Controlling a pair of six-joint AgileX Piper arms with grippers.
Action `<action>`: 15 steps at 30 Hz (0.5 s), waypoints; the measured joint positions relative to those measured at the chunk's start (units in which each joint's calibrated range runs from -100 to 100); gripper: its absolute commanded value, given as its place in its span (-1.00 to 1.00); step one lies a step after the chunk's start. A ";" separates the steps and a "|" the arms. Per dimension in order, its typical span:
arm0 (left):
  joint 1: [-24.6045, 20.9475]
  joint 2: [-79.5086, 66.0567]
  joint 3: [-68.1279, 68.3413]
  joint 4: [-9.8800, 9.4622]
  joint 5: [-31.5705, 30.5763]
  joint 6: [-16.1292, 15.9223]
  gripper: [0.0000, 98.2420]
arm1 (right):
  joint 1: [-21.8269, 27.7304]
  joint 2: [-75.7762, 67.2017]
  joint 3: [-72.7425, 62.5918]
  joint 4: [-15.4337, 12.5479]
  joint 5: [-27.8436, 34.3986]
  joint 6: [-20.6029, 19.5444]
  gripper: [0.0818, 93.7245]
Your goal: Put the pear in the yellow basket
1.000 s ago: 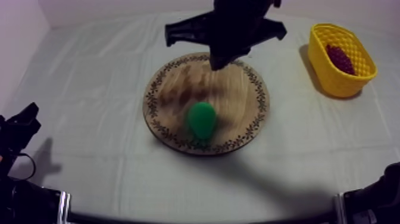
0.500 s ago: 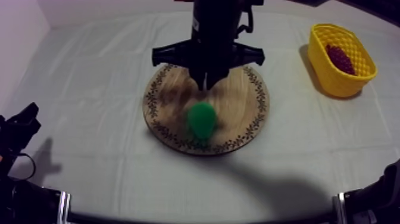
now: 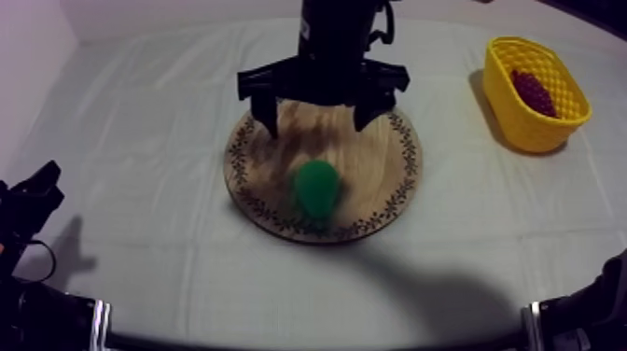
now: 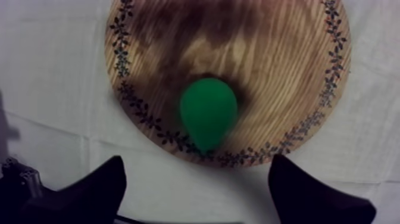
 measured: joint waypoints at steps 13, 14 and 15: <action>0.00 0.00 0.00 0.00 0.00 0.00 -1.00 | 1.07 2.60 6.05 0.06 -4.38 -1.06 0.91; 0.00 0.00 0.00 0.00 0.00 0.00 -1.00 | 1.20 3.04 6.66 -0.01 -4.82 -1.00 0.91; 0.00 0.00 0.00 0.00 0.00 0.00 -1.00 | 1.28 3.43 7.28 -0.19 -5.69 -0.86 0.90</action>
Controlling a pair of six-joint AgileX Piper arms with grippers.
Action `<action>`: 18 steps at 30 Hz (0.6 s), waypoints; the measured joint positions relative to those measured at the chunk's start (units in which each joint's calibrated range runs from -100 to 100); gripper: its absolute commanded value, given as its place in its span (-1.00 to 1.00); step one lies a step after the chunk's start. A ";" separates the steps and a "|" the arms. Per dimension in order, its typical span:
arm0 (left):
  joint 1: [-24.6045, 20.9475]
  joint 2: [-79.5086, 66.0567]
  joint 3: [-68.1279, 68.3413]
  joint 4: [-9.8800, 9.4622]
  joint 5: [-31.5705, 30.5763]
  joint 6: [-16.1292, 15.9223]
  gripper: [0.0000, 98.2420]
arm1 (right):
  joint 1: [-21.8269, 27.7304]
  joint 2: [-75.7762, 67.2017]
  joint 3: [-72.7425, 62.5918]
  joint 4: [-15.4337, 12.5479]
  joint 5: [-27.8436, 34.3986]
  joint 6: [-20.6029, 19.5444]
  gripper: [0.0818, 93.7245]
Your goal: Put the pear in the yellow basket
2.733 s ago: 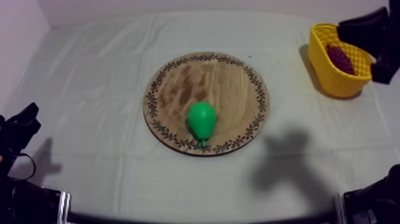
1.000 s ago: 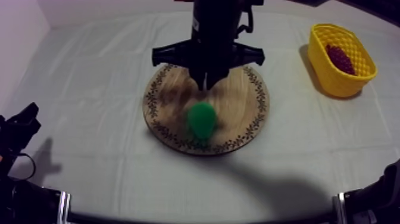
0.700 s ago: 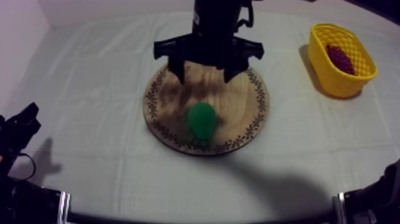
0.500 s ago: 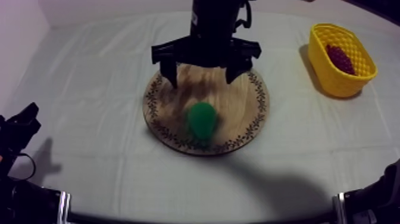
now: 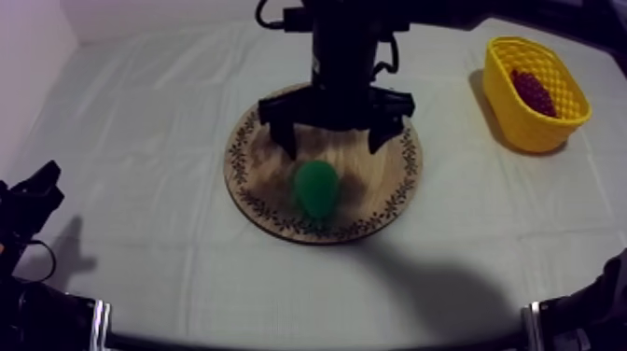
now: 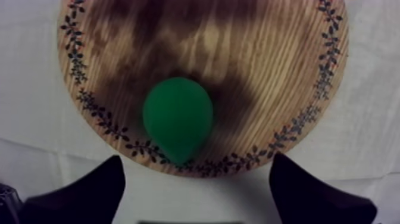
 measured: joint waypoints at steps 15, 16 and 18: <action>0.00 0.00 0.00 0.00 0.00 -0.02 -1.00 | -0.88 6.41 4.46 -2.14 -11.63 2.53 0.80; 0.00 0.00 0.00 0.00 0.00 -0.02 -1.00 | -0.97 7.16 4.46 -2.14 -12.39 2.56 0.78; 0.00 0.00 0.00 0.00 0.00 -0.02 -1.00 | -1.05 8.53 4.40 -2.14 -13.31 2.56 0.74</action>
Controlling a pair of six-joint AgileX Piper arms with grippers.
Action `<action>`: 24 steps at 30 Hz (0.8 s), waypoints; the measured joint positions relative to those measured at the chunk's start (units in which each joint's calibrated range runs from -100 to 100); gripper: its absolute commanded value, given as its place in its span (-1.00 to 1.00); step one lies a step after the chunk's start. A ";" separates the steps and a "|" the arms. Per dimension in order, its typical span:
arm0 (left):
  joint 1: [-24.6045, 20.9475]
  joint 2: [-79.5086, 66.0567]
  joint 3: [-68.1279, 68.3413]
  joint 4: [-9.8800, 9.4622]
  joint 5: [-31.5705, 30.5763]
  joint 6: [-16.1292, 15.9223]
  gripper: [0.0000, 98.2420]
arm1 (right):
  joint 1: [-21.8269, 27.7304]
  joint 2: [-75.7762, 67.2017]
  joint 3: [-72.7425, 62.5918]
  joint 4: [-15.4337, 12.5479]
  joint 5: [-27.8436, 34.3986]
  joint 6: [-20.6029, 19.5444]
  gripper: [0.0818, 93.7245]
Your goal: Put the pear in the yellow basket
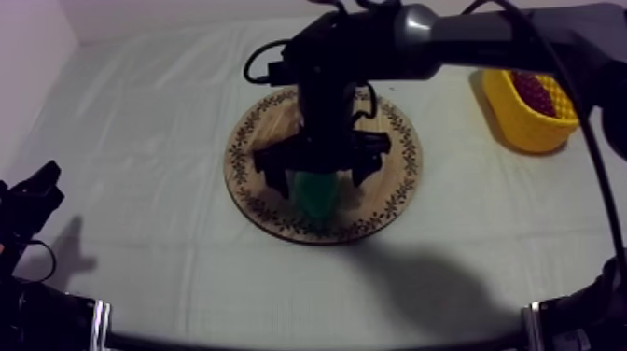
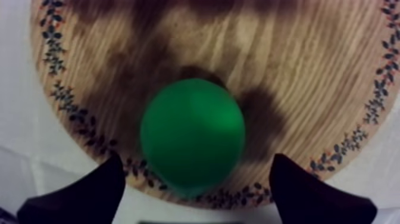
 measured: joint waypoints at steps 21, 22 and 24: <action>0.00 0.00 0.00 0.00 0.00 0.00 -1.00 | 0.62 3.65 -2.15 0.89 -3.36 1.21 -0.30; 0.00 0.00 0.00 0.00 0.00 0.02 -1.00 | 0.71 2.90 -1.83 1.02 -3.35 1.42 -0.30; 0.00 0.00 0.00 0.00 0.00 0.02 -1.00 | 1.06 1.10 -1.06 1.22 -3.32 1.82 -0.31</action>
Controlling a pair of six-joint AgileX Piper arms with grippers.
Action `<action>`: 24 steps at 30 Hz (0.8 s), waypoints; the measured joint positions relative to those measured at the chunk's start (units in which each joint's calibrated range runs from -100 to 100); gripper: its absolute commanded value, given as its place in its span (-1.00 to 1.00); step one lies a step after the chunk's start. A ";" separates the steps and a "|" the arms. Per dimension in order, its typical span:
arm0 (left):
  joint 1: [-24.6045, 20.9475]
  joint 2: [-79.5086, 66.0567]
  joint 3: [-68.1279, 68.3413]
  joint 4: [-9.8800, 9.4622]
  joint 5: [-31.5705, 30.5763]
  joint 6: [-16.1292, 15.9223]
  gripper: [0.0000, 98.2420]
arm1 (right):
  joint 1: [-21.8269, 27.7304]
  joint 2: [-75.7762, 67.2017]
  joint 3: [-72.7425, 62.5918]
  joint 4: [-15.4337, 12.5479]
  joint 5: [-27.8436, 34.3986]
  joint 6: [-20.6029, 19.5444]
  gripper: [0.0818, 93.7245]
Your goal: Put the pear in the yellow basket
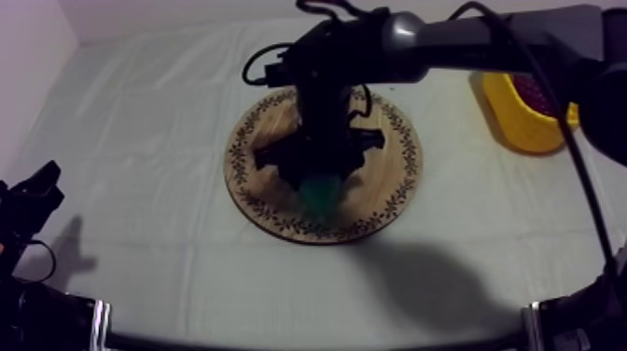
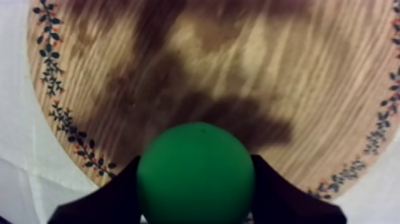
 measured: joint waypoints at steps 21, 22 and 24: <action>0.00 0.00 0.00 0.00 0.00 0.00 -1.00 | 16.51 -28.78 2.63 8.98 -4.34 13.73 -0.25; 0.00 0.00 0.00 0.00 0.00 0.00 -1.00 | 17.98 -29.70 2.63 9.80 -5.13 14.95 -0.25; 0.00 0.00 0.00 0.00 0.00 0.00 -1.00 | 20.88 -30.87 2.40 10.30 -6.16 16.69 -0.25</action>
